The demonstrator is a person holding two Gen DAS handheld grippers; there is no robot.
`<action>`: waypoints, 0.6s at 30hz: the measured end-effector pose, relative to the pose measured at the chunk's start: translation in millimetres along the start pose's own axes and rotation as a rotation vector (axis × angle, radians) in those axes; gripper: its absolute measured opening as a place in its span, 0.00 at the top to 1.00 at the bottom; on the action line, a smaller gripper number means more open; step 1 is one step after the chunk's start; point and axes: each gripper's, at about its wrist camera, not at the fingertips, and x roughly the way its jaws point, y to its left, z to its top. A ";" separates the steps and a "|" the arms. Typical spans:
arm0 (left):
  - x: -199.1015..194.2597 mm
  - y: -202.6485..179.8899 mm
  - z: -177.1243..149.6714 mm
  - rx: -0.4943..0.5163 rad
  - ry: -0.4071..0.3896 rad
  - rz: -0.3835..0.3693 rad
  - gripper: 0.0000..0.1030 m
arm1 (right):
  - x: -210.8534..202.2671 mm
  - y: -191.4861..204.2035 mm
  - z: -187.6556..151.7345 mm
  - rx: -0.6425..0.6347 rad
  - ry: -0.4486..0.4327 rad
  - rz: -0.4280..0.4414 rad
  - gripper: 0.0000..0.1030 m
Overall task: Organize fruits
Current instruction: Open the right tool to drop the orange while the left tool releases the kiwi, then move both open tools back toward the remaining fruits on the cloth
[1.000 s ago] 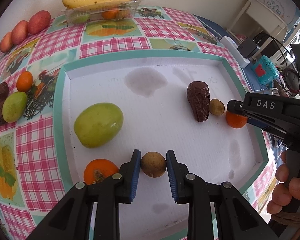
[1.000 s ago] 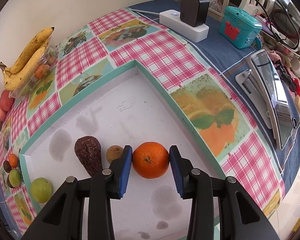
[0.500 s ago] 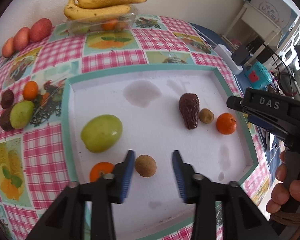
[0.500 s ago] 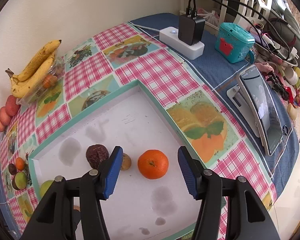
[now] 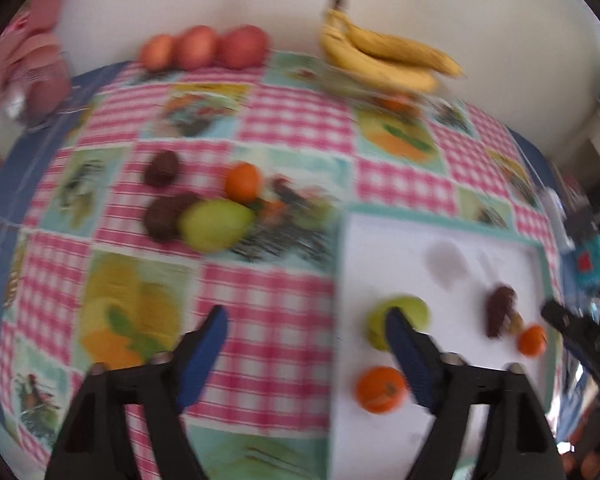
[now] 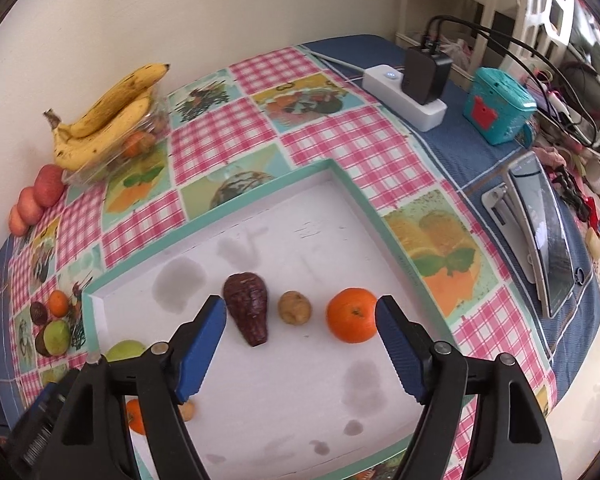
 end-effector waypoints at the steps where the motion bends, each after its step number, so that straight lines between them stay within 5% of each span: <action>1: -2.6 6.8 1.6 -0.013 -0.012 0.009 0.06 | -0.4 3.7 -0.5 -0.010 -0.001 0.001 0.23; 3: -7.6 19.7 6.8 -0.036 -0.037 0.028 0.05 | -0.9 12.0 -2.0 -0.040 -0.003 0.010 0.15; 18: -23.6 108.3 19.2 -0.220 -0.110 0.194 0.01 | -6.7 56.7 -12.4 -0.141 -0.032 0.070 0.12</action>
